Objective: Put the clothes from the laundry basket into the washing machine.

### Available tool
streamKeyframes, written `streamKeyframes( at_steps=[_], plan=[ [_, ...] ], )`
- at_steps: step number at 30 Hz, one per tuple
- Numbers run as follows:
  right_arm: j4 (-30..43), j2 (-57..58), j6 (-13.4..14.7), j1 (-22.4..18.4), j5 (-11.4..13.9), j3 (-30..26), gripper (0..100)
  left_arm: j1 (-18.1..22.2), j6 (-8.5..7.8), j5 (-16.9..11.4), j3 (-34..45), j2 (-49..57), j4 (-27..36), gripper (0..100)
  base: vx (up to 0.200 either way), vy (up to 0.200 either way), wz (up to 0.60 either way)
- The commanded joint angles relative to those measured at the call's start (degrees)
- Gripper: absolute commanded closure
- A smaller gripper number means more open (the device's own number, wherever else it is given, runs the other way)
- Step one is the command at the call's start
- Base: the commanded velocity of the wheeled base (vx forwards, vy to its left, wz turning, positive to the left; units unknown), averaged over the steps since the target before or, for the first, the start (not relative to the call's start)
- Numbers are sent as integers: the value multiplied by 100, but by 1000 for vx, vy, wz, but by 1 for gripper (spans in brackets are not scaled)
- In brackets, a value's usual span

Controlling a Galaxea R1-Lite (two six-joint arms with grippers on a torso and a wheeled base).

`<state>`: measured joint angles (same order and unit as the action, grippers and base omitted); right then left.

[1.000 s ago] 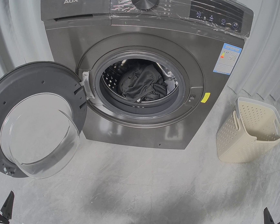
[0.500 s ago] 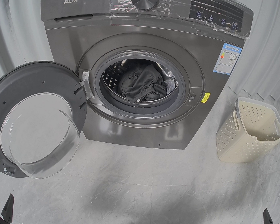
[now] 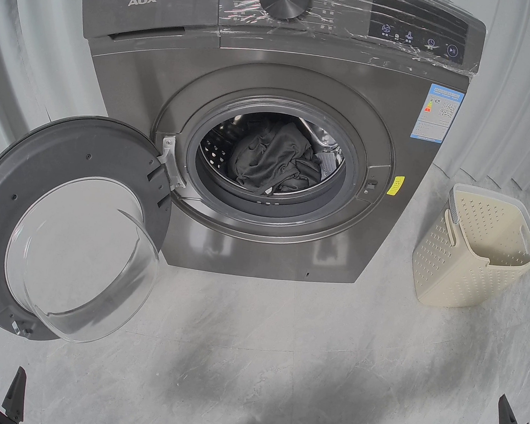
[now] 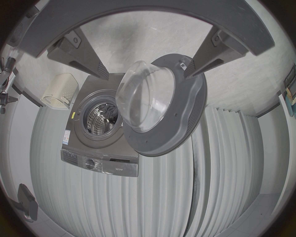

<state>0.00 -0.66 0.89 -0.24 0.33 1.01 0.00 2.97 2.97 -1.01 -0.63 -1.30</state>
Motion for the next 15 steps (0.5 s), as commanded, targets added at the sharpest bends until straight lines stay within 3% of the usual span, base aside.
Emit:
streamKeyframes(
  at_steps=[1,10,15],
  plan=[
    [0,48,-1,-2,2,-101,0,0,1,1,101,37,-1,0,0,200,0],
    [0,48,-1,-2,2,-101,0,0,10,-7,101,28,-10,0,0,0,0],
    [0,48,-1,-2,2,-101,0,0,28,-16,101,28,-1,0,-200,0,0]
  ],
)
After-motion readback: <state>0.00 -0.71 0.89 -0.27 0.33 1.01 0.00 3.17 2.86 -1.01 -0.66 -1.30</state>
